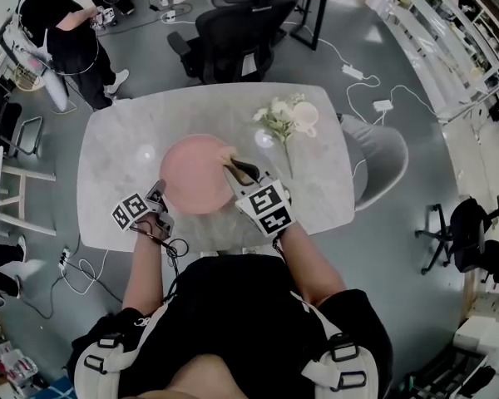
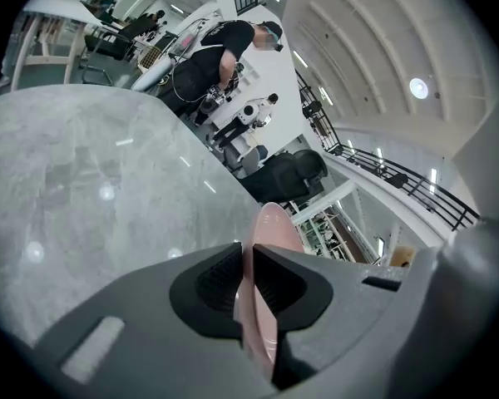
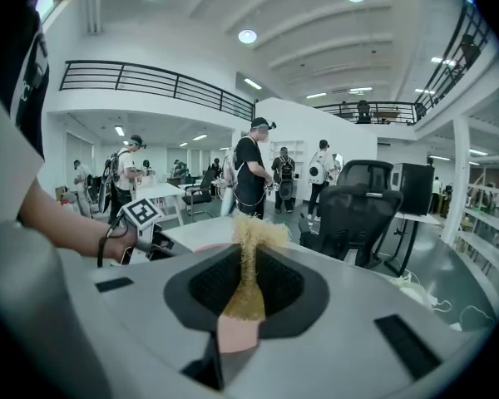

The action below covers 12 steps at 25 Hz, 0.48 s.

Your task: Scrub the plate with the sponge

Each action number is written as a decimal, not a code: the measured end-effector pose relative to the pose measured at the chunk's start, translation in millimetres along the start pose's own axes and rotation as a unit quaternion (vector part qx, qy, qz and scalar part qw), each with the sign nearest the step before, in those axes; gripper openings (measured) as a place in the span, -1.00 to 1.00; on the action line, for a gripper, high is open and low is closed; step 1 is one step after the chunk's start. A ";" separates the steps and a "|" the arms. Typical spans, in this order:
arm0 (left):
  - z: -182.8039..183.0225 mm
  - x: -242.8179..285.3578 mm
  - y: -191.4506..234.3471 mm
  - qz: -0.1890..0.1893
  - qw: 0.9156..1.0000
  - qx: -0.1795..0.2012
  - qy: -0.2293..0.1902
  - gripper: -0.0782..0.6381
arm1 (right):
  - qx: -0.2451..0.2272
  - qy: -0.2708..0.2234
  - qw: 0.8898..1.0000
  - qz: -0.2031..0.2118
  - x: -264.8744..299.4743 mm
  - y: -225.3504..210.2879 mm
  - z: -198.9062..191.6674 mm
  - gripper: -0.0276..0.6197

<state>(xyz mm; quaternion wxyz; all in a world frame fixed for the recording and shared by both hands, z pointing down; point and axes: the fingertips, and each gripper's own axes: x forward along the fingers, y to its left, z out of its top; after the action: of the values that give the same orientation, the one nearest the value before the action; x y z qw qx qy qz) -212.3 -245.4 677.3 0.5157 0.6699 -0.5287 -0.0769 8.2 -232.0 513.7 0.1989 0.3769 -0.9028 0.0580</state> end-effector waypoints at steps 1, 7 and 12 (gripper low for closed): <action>-2.3 3.2 4.9 0.007 1.000 -0.004 0.002 -0.67 | 0.005 -0.006 1.000 -0.009 -6.0 -5.7 3.4 -0.75; -21.4 22.7 50.4 0.055 0.997 -0.054 0.015 -0.67 | 0.016 -0.024 0.998 -0.049 -31.1 -29.2 8.3 -0.75; -37.0 30.7 73.0 0.098 0.993 -0.050 0.040 -0.66 | 0.027 -0.026 0.996 -0.080 -46.7 -42.3 9.2 -0.75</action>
<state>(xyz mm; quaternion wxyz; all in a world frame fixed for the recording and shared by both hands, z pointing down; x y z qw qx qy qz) -221.0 -240.4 764.2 0.5746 0.5905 -0.5662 -0.0256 64.8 -233.6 484.6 0.1693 0.4541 -0.8729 0.0564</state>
